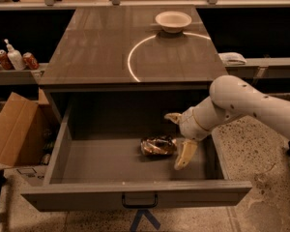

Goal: Pick orange can from top drawer and place on counter

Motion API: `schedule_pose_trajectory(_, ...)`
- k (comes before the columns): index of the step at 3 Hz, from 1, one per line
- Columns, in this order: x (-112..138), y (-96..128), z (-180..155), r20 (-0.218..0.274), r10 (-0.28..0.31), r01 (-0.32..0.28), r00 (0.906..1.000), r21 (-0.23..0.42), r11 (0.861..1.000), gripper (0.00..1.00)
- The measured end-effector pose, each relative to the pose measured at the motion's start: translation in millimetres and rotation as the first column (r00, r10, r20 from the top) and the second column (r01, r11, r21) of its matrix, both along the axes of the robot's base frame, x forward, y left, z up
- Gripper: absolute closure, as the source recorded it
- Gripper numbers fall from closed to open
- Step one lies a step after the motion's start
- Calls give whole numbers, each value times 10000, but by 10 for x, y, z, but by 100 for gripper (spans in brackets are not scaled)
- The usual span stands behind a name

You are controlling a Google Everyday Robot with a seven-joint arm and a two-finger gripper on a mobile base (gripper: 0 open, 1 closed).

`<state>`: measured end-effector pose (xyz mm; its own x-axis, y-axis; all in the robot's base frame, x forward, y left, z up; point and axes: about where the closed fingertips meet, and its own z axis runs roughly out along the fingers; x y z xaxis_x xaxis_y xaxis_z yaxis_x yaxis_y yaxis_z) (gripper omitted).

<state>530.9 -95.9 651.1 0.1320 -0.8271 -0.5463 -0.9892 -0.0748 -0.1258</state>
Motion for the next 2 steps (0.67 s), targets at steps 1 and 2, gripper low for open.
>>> schedule_pose_trajectory(1, 75, 126, -200, -21, 127, -127, 9999, -2, 9999, 0)
schedule_pose_trajectory(2, 126, 248, -318, -20, 279, -279, 9996, -48, 9996, 0)
